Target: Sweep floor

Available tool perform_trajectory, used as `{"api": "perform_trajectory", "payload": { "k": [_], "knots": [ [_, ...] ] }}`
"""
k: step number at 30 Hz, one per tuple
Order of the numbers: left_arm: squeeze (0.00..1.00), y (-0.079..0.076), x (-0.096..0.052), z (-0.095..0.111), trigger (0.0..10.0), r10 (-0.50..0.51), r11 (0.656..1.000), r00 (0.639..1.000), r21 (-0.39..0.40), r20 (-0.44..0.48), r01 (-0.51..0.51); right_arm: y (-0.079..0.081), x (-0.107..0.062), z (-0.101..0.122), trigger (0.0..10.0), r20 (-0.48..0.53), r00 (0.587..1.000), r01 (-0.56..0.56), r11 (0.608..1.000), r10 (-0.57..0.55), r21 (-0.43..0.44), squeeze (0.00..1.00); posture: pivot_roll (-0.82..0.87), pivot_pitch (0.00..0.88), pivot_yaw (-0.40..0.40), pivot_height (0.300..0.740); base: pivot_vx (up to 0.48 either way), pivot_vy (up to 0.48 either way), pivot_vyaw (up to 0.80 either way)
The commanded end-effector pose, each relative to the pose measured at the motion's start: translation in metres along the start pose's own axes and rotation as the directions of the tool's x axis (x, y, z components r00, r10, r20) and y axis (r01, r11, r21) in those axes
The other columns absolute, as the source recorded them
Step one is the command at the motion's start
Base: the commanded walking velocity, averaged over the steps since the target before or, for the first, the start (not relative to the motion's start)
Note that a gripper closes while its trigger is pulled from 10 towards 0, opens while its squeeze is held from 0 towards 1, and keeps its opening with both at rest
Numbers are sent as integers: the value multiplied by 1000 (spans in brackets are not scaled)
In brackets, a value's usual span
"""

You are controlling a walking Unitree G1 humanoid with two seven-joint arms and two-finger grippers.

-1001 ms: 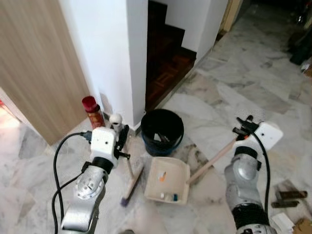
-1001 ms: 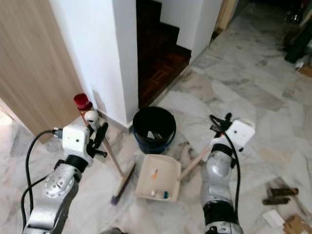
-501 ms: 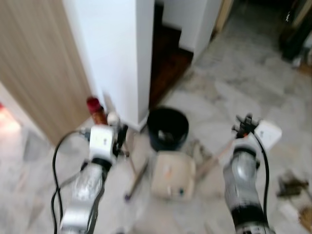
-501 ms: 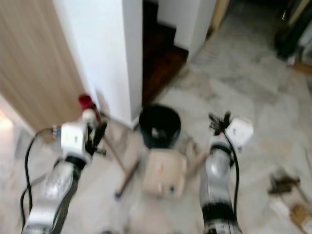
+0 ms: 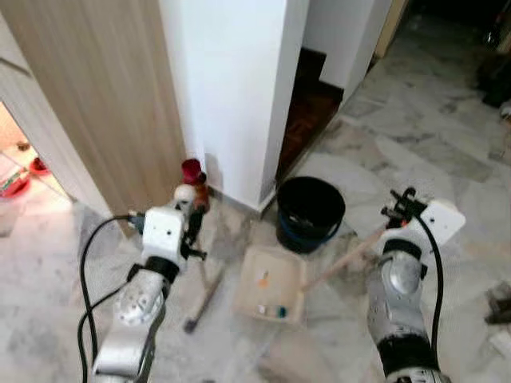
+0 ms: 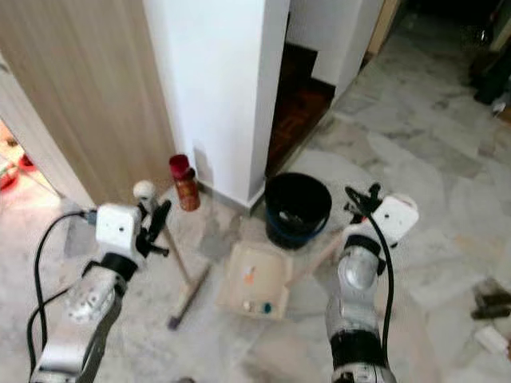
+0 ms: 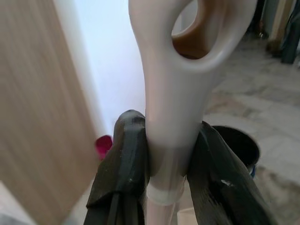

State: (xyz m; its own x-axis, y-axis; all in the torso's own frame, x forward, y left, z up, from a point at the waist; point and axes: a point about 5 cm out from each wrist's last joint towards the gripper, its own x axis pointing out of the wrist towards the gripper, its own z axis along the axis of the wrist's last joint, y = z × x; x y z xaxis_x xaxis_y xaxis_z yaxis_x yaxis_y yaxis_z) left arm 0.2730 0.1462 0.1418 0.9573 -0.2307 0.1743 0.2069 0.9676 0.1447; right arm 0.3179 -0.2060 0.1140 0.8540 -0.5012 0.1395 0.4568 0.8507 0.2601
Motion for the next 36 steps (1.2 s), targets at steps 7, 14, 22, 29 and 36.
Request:
{"api": "perform_trajectory", "payload": {
  "k": [7,14,22,29,36],
  "knots": [
    [0,-7,2,7,10000,-28,1000,998,-5,48,28,-2,7,16,10000,69,997,16,1000,-17,22,0,116,95,-48,740,0,0,0],
    [0,-8,3,7,10000,-23,1000,999,-6,45,23,-11,9,22,10000,96,993,68,998,-68,-2,0,114,107,-48,740,0,0,0],
    [0,-7,4,7,10000,-20,1000,999,-5,44,21,-17,17,32,10000,142,988,61,998,-57,-21,0,110,115,-48,740,0,0,0],
    [0,-8,3,7,10000,-23,1000,999,-8,44,24,3,21,47,10000,194,974,-120,993,116,8,0,109,120,-44,740,0,0,0],
    [0,-8,3,7,10000,-25,1000,999,-6,44,25,7,20,59,10000,251,961,-119,993,113,9,0,110,123,-41,740,0,0,0]
  ]
}}
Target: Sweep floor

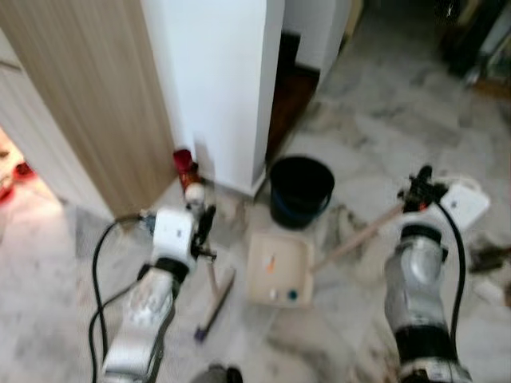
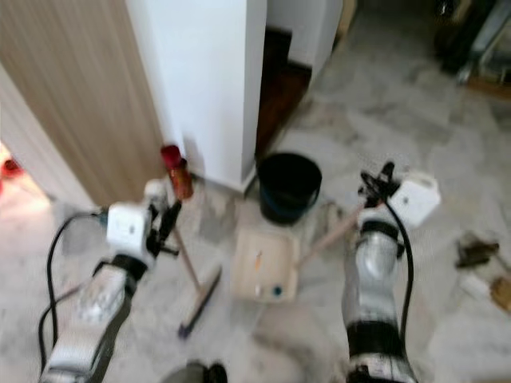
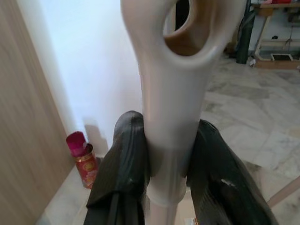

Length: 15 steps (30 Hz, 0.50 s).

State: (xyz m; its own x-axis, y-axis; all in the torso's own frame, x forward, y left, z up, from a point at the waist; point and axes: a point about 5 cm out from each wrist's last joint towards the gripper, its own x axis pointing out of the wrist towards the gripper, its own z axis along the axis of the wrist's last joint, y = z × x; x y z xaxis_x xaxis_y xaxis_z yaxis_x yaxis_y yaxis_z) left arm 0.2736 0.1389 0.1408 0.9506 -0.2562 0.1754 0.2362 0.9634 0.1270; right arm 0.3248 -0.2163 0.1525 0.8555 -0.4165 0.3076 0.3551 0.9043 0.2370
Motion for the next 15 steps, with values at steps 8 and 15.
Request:
{"api": "perform_trajectory", "payload": {
  "k": [8,15],
  "knots": [
    [0,-2,2,6,10000,-5,1000,999,20,38,4,17,11,43,10000,193,980,-48,998,42,26,0,109,118,-42,740,0,0,0],
    [0,-3,3,7,10000,-10,1000,999,28,42,9,31,16,68,10000,293,954,-73,997,69,3,0,110,119,-43,740,0,0,0]
  ]
}}
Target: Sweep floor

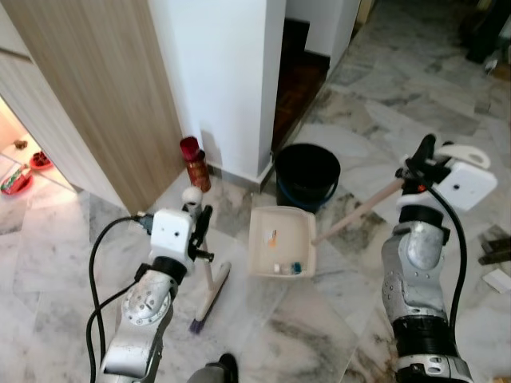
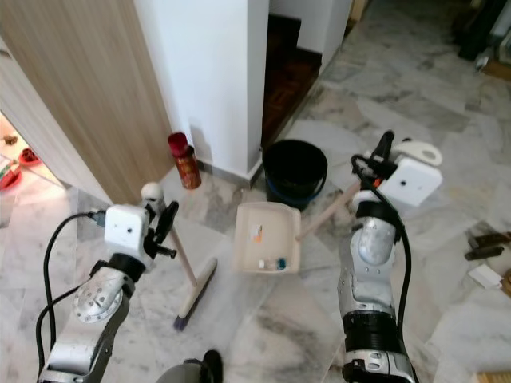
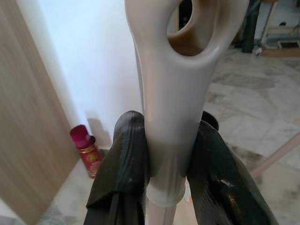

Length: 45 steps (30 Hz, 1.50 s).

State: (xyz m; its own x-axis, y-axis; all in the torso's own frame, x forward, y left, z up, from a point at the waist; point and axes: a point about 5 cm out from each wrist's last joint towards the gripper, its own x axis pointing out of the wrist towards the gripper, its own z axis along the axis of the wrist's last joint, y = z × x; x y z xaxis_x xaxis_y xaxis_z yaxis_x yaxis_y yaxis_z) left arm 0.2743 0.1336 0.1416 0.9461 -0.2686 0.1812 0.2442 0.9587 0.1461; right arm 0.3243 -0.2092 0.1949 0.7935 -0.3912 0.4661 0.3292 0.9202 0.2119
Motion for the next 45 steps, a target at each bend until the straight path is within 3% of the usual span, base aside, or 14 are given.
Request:
{"api": "perform_trajectory", "payload": {
  "k": [1,6,18,19,23,45],
  "knots": [
    [0,2,0,6,10000,2,1000,999,11,35,-3,15,12,31,10000,139,990,-39,999,36,20,0,110,119,-43,740,0,0,0],
    [0,2,1,6,10000,0,1000,999,15,39,0,28,17,46,10000,193,979,-77,997,69,31,0,107,118,-40,740,0,0,0],
    [0,0,3,8,10000,-7,1000,998,28,55,5,44,26,56,10000,246,964,-110,993,99,35,0,111,111,-37,740,0,0,0],
    [0,0,4,8,10000,-7,1000,999,29,53,6,52,28,61,10000,282,950,-146,989,137,11,0,112,110,-36,740,0,0,0],
    [0,0,4,8,10000,-7,1000,999,31,54,6,60,29,64,10000,304,939,-170,985,160,7,0,116,100,-37,740,0,0,0],
    [0,-1,5,9,10000,-10,999,998,42,61,8,61,27,59,10000,297,942,-160,987,155,-8,0,124,80,-36,740,25,0,0]
  ]
}}
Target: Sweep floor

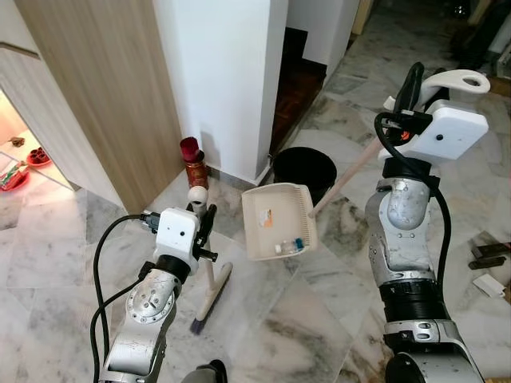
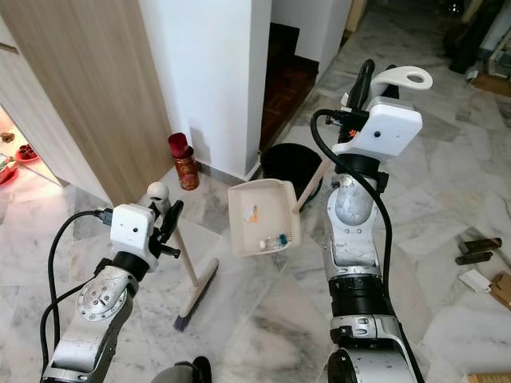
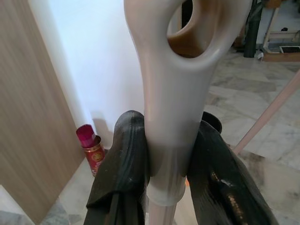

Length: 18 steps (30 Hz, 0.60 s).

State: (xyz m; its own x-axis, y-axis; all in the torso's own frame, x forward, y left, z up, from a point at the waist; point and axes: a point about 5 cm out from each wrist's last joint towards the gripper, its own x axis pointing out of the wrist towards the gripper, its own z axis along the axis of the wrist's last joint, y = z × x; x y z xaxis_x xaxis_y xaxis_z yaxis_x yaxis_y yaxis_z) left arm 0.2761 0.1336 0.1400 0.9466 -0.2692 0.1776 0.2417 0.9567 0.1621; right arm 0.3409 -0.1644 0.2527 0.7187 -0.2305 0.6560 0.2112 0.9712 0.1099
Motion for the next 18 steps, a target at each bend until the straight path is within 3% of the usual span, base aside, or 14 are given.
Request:
{"api": "perform_trajectory", "payload": {
  "k": [1,18],
  "knots": [
    [0,-1,4,11,10000,-7,1000,998,27,64,6,1,9,17,10000,100,995,6,1000,-8,19,0,123,81,-36,740,300,0,0],
    [0,-1,3,10,10000,-1,1000,998,28,62,-1,3,12,16,10000,80,997,9,999,-13,43,0,127,83,-40,740,339,0,0]
  ]
}}
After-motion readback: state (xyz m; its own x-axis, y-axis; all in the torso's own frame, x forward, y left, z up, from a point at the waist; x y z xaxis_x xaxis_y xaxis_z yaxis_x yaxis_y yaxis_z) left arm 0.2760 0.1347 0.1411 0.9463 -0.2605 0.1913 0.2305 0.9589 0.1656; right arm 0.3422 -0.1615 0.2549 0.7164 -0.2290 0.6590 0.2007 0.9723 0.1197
